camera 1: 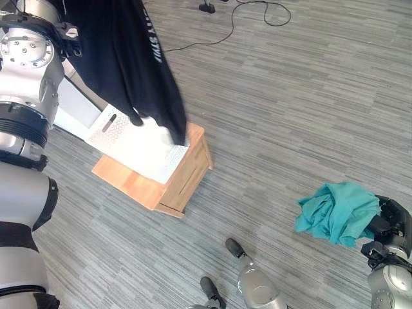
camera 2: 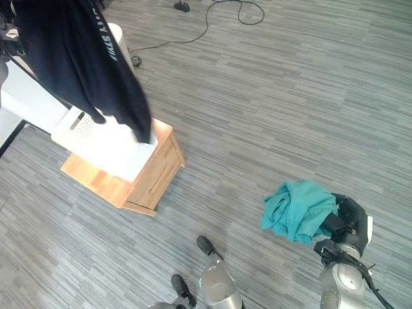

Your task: Pick up bed clothes into laundry basket.

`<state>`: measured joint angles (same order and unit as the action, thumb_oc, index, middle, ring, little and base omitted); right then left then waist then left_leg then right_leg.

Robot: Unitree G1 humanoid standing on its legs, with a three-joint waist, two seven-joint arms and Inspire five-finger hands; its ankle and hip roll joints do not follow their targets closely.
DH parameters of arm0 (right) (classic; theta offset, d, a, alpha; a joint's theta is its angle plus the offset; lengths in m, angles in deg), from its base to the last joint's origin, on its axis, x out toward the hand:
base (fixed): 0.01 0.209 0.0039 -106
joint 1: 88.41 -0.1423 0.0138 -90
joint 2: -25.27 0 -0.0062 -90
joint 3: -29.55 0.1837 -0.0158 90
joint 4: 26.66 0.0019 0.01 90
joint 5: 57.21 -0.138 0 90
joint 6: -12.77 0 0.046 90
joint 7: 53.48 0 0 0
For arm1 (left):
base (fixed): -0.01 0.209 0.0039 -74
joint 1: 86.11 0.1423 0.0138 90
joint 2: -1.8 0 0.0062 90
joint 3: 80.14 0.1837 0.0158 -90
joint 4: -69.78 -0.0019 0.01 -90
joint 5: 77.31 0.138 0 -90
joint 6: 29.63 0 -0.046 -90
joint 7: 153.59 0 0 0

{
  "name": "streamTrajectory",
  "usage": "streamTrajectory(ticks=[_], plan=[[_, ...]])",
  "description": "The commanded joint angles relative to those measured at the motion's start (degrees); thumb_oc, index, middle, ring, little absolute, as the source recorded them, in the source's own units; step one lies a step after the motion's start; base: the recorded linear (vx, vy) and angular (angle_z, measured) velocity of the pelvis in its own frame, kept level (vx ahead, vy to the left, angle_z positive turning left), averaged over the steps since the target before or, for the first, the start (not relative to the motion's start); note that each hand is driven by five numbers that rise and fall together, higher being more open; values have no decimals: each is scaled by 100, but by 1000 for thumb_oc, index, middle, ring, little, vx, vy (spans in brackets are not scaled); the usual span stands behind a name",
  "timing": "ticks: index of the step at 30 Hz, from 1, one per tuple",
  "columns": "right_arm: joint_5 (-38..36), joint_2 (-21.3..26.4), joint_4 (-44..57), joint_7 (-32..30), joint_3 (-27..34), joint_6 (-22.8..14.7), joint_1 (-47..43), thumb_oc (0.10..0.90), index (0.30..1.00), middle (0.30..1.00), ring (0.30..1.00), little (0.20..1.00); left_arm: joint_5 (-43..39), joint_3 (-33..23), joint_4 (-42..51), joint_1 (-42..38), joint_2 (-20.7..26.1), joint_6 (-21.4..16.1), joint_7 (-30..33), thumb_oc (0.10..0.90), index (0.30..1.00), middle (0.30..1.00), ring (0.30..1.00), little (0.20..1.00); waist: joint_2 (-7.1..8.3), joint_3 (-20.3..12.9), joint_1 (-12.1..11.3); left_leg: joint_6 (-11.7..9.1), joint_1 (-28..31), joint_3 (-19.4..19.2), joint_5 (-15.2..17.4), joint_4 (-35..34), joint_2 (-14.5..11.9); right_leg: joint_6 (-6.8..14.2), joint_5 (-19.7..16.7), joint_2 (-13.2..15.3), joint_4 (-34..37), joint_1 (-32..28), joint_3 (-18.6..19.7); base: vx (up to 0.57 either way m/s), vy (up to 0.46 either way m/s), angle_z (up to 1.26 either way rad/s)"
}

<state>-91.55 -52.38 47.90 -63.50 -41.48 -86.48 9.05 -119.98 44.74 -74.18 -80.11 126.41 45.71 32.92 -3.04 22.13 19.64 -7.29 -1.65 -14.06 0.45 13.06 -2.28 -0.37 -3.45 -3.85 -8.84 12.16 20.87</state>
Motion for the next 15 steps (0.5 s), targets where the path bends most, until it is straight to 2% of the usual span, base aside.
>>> streamTrajectory(ticks=[1,3,6,7,8,10,11,12,13,14,15], plan=[[-185,748,296,-170,855,-721,120,400,300,300,300,300,-197,-229,210,-722,593,-526,367,400,300,300,300,300,210,-721,-185,-19,-902,504,-682,1073,-510,362,1191,83,-230,-985,302,93,51,-18],[-219,835,315,-163,947,-745,135,400,300,300,300,300,-249,-248,266,-717,642,-547,426,400,300,300,300,300,203,-808,-234,-20,-980,323,-662,405,-704,408,1317,183,-190,-1168,384,145,127,-28],[-180,992,328,-173,876,-786,78,400,300,300,300,300,-302,-330,272,-630,728,-565,525,400,300,300,300,300,147,-765,-407,-169,-1005,339,-1137,-834,-730,473,1465,219,-200,-1348,459,216,187,-16],[-145,997,330,-220,804,-807,45,400,300,300,300,300,-272,-368,273,-573,804,-564,562,400,300,300,300,300,145,-737,-491,-181,-1125,437,-1188,-1229,-693,530,1532,266,-206,-1449,512,149,120,-17],[-144,998,329,-222,800,-807,42,400,300,300,300,300,-271,-372,276,-569,807,-564,563,400,300,300,300,300,142,-738,-493,-182,-1121,433,-1201,-1246,-696,531,1526,263,-204,-1445,516,271,198,-22],[-99,981,319,-239,733,-759,-23,400,300,300,300,300,-280,-464,254,-437,981,-589,543,400,300,300,300,300,73,-851,-560,-203,-986,577,-1171,-1512,-606,669,1725,520,-106,-1763,660,364,303,-30],[-30,1014,349,-252,690,-727,-91,400,300,300,300,300,-290,-490,205,-431,1097,-589,553,400,300,300,300,300,12,-918,-597,-232,-938,522,-1196,-1413,-629,761,1775,661,-40,-1898,726,446,500,-54],[45,1048,374,-216,701,-612,-133,400,300,300,300,300,-416,-470,197,-459,1167,-601,517,400,300,300,300,300,-95,-1014,-569,-207,-817,281,-1071,-1346,-619,884,1753,962,73,-1953,741,319,398,-57],[48,1049,382,-218,701,-607,-135,400,300,300,300,300,-421,-475,195,-458,1173,-602,512,400,300,300,300,300,-124,-1013,-606,-206,-831,252,-1101,-1350,-662,893,1697,934,106,-1928,787,327,427,-49],[53,1051,409,-200,721,-573,-164,400,300,300,300,300,-441,-499,180,-467,1197,-624,528,400,300,300,300,300,-168,-1071,-641,-174,-841,101,-1051,-1213,-582,996,1642,1158,172,-1988,696,367,426,-35],[44,957,469,-172,657,-554,-244,400,300,300,300,300,-436,-440,227,-516,1255,-633,503,400,300,300,300,300,-233,-1159,-614,-42,-672,-104,-771,-1099,-362,1198,1305,1440,62,-1862,698,388,435,-45]])
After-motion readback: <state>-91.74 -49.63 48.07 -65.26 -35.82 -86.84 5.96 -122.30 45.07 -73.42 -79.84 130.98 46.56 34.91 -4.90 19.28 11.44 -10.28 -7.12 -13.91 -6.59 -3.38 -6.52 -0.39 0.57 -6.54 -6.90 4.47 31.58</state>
